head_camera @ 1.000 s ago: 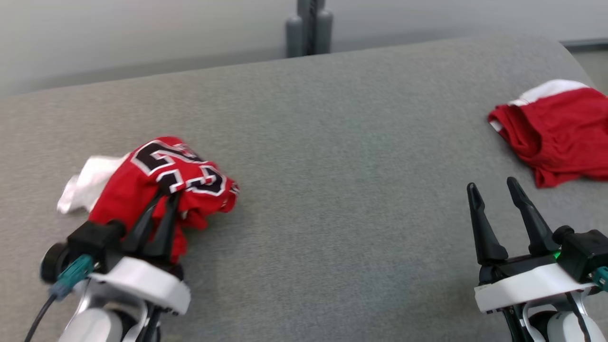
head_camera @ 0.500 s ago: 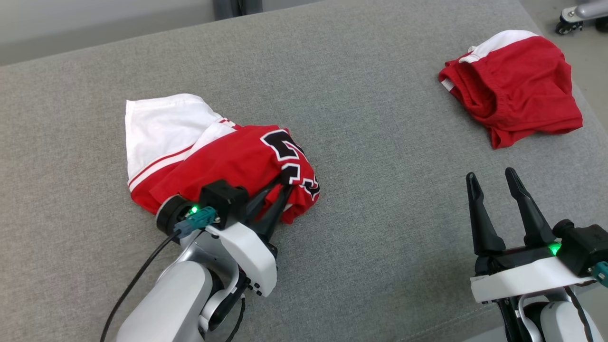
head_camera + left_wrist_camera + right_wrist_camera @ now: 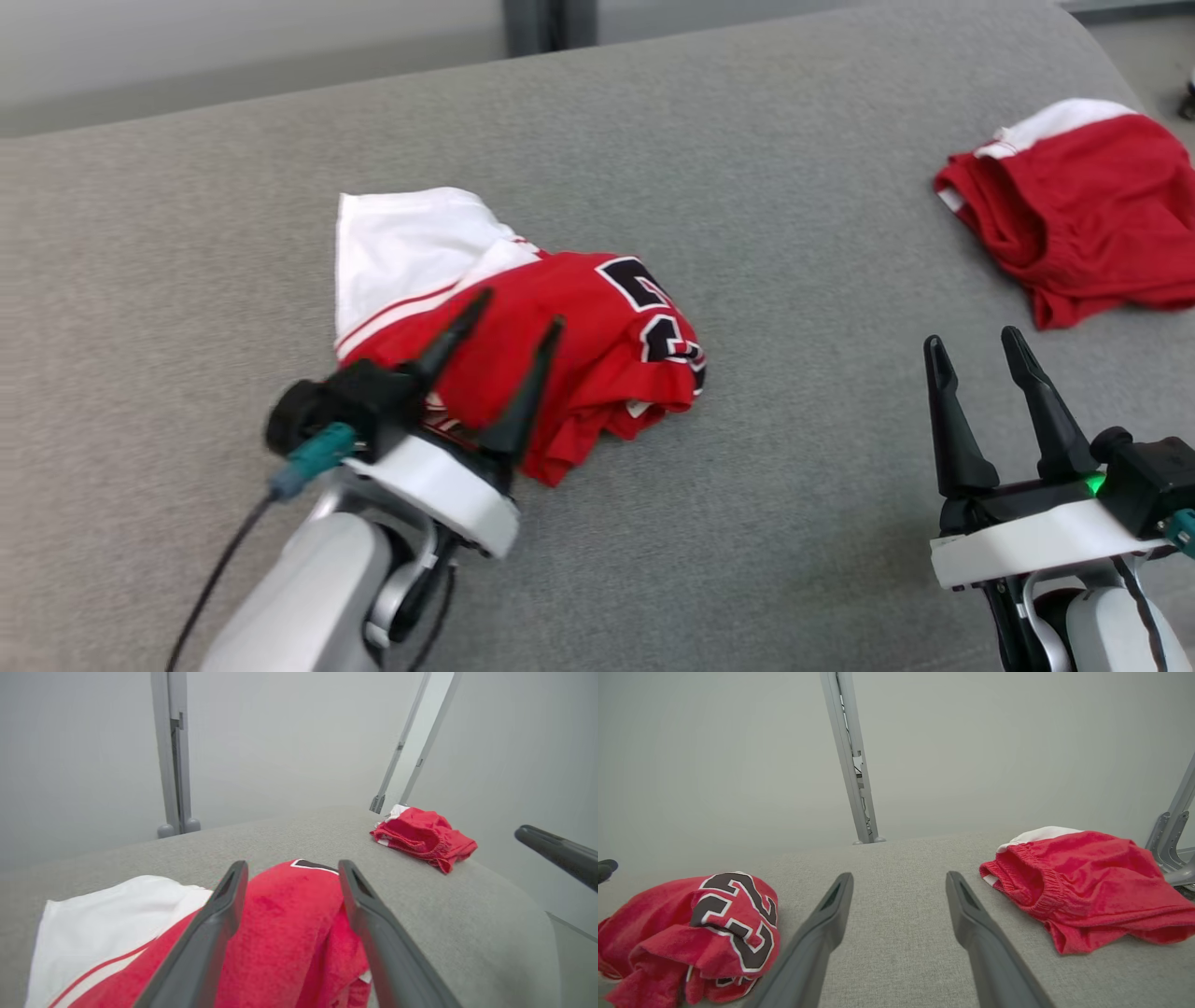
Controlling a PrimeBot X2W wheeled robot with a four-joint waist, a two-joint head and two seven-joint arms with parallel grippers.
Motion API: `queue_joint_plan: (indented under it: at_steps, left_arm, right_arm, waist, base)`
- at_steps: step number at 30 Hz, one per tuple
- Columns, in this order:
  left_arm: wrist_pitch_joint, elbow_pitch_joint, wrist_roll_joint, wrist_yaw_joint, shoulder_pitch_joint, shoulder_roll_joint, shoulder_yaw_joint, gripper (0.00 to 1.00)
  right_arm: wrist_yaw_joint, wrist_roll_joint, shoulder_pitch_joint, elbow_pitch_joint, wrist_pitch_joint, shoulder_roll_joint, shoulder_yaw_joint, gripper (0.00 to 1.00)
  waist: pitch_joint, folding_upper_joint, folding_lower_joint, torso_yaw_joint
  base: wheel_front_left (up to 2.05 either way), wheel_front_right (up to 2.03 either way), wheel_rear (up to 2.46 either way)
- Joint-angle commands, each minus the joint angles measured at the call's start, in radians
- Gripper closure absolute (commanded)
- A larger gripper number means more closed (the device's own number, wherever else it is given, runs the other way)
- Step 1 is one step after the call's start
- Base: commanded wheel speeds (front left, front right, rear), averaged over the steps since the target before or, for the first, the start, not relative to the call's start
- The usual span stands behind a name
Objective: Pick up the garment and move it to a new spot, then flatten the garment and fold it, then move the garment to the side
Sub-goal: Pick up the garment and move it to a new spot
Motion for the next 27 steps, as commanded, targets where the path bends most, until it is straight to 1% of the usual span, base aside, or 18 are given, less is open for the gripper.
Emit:
queue_joint_plan:
  at_steps: [1, 5, 7, 11, 14, 16, 17, 19, 22, 24, 27]
  left_arm:
    - [-0.015, -0.01, -0.002, 0.024, 0.012, 0.014, 0.024, 0.0]
    - [-0.062, -0.025, -0.014, 0.097, 0.04, 0.045, 0.111, 0.0]
    - [-0.081, -0.019, -0.033, 0.125, 0.057, 0.058, 0.159, 0.0]
    - [-0.115, -0.009, -0.064, 0.158, 0.094, 0.083, 0.247, 0.0]
    - [-0.133, -0.013, -0.08, 0.166, 0.132, 0.103, 0.304, 0.0]
    - [-0.141, -0.021, -0.096, 0.151, 0.164, 0.111, 0.334, 0.0]
    - [-0.144, -0.032, -0.103, 0.133, 0.198, 0.127, 0.363, 0.0]
    - [-0.146, -0.038, -0.117, 0.117, 0.239, 0.139, 0.39, 0.0]
    - [-0.148, -0.064, -0.117, 0.107, 0.298, 0.155, 0.414, 0.0]
    - [-0.148, -0.082, -0.106, 0.109, 0.339, 0.172, 0.421, 0.0]
    - [-0.148, -0.118, -0.089, 0.124, 0.394, 0.187, 0.417, 0.0]
  right_arm:
    - [0.0, -0.009, 0.0, -0.007, 0.004, -0.004, -0.002, 0.0]
    - [0.0, -0.029, 0.011, -0.018, 0.027, -0.004, -0.01, 0.0]
    - [0.0, -0.035, 0.016, -0.025, 0.037, -0.004, -0.012, 0.0]
    - [0.0, -0.045, 0.027, -0.037, 0.059, -0.004, -0.02, 0.0]
    - [0.0, -0.051, 0.038, -0.042, 0.073, -0.004, -0.022, 0.0]
    - [0.0, -0.052, 0.043, -0.046, 0.081, -0.004, -0.024, 0.0]
    - [0.0, -0.055, 0.054, -0.047, 0.088, -0.004, -0.026, 0.0]
    - [0.0, -0.059, 0.065, -0.05, 0.095, -0.004, -0.026, 0.0]
    - [0.0, -0.066, 0.082, -0.054, 0.106, -0.004, -0.03, 0.0]
    - [0.0, -0.07, 0.094, -0.057, 0.115, -0.004, -0.032, 0.0]
    - [0.0, -0.081, 0.11, -0.059, 0.129, -0.004, -0.034, 0.0]
  waist:
    - [-0.03, 0.0, 0.0, 0.038]
    - [-0.056, 0.0, 0.0, 0.087]
    - [-0.07, 0.0, 0.0, 0.109]
    - [-0.096, 0.0, 0.0, 0.147]
    - [-0.115, 0.0, 0.0, 0.164]
    - [-0.129, 0.0, 0.0, 0.172]
    - [-0.145, 0.0, 0.0, 0.18]
    - [-0.161, 0.0, 0.0, 0.185]
    - [-0.18, 0.0, 0.0, 0.192]
    - [-0.193, 0.0, 0.0, 0.194]
    - [-0.211, 0.0, 0.0, 0.196]
  base:
    - [0.0, 0.0, 0.0]
    - [0.0, 0.0, 0.0]
    - [0.0, 0.0, 0.0]
    - [0.0, 0.0, 0.0]
    - [0.0, 0.0, 0.0]
    - [0.0, 0.0, 0.0]
    - [0.0, 0.0, 0.0]
    - [0.0, 0.0, 0.0]
    - [0.0, 0.0, 0.0]
    - [0.0, 0.0, 0.0]
    - [0.0, 0.0, 0.0]
